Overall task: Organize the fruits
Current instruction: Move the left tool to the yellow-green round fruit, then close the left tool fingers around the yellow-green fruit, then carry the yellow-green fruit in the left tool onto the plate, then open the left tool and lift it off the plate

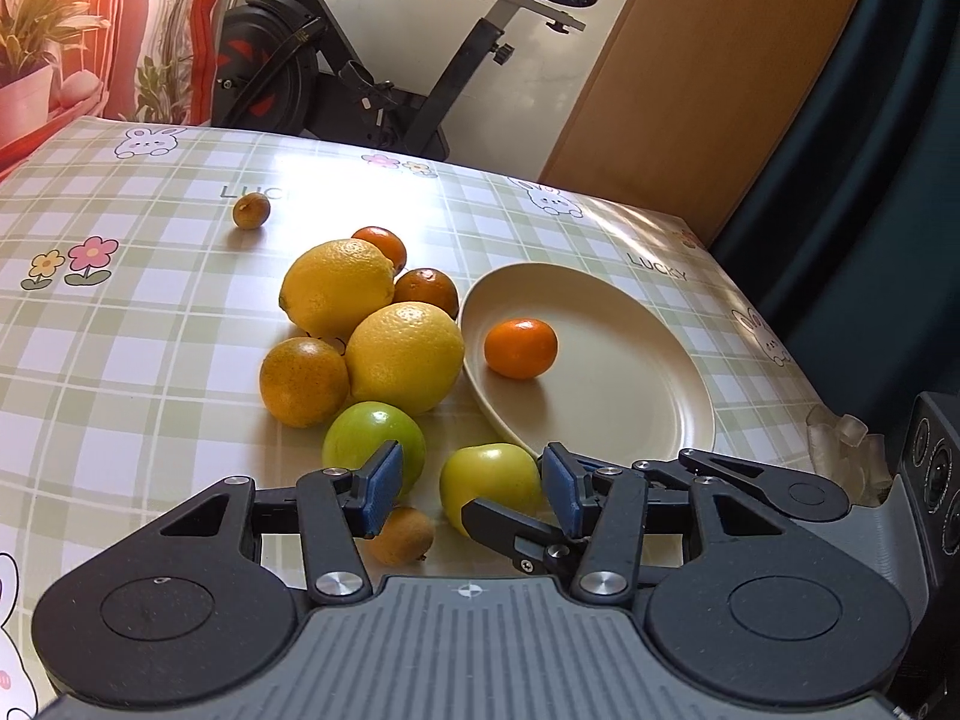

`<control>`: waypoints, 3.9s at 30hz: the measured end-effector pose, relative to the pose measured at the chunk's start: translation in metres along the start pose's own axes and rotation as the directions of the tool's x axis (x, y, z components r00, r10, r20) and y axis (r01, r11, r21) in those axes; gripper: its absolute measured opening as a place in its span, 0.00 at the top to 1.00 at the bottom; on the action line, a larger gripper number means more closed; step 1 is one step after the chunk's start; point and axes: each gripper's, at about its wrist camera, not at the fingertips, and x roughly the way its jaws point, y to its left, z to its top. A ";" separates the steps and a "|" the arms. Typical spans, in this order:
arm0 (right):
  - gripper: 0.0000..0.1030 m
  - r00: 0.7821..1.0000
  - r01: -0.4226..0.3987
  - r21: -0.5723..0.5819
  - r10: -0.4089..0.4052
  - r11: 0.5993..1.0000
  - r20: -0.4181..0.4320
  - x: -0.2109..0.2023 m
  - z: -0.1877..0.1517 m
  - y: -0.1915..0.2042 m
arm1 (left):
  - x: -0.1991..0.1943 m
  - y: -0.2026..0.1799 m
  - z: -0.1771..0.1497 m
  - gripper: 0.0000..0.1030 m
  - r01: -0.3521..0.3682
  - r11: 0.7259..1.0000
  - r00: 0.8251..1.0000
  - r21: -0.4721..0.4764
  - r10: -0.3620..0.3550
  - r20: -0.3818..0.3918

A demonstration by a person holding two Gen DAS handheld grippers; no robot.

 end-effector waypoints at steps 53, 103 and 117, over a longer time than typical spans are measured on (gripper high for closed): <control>0.55 0.999 0.010 0.130 -0.015 0.991 0.039 -0.009 0.010 -0.028 | 0.031 -0.050 0.026 0.55 -0.013 0.979 1.000 0.205 0.014 -0.001; 0.46 0.984 0.173 0.175 -0.177 0.969 0.006 0.008 0.020 -0.049 | 0.028 -0.042 0.035 0.44 -0.075 0.993 0.995 0.094 0.069 0.070; 0.46 0.988 0.135 0.078 -0.141 0.988 0.064 -0.011 0.019 -0.013 | -0.025 -0.013 0.012 0.44 -0.168 0.985 0.976 0.030 0.162 0.145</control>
